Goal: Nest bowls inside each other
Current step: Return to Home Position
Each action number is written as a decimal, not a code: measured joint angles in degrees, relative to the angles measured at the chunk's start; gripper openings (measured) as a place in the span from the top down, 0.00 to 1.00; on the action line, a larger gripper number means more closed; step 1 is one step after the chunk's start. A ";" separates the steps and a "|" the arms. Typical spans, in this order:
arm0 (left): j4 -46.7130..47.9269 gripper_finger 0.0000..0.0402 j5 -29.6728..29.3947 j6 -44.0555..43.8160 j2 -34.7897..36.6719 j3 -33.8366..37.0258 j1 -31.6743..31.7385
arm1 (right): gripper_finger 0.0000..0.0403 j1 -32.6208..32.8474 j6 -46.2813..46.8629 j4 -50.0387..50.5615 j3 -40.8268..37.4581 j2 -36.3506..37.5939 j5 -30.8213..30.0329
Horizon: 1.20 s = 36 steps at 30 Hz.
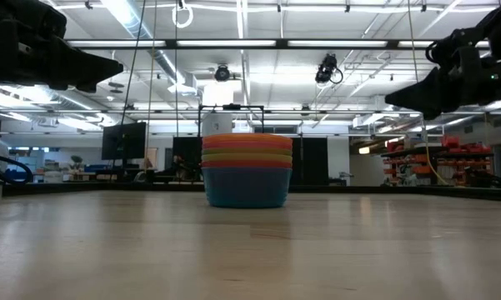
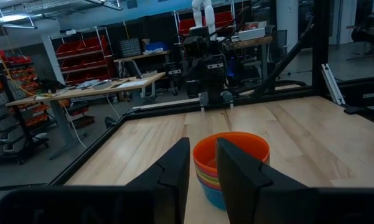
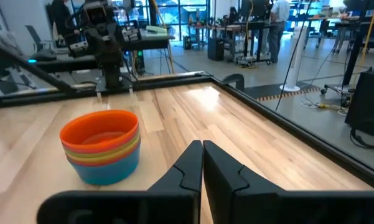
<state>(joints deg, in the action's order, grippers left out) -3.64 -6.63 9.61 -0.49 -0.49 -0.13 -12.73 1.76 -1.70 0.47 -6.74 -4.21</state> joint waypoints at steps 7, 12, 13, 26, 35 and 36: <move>0.00 0.77 0.00 0.00 0.00 0.00 0.00 | 0.95 0.00 0.11 -0.06 0.00 -0.30 0.00; 0.00 0.79 -0.01 0.00 0.00 0.00 -0.01 | 0.95 0.00 0.13 -0.07 0.00 -0.30 -0.01; 0.00 0.79 0.00 0.00 0.00 0.00 -0.01 | 0.95 0.00 0.13 -0.06 0.00 -0.30 -0.01; 0.00 0.78 -0.01 0.00 0.00 0.00 0.00 | 0.95 0.00 0.13 -0.09 0.00 -0.30 -0.02; 0.01 0.80 0.00 0.00 0.00 0.00 0.00 | 0.95 0.00 0.15 -0.11 0.00 -0.30 -0.02; 0.00 0.80 0.00 0.00 0.00 0.00 -0.01 | 0.95 0.00 0.15 -0.11 0.00 -0.30 -0.02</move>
<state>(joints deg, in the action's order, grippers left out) -3.64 -6.63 9.61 -0.49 -0.49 -0.14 -12.73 1.91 -1.80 0.47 -7.05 -4.23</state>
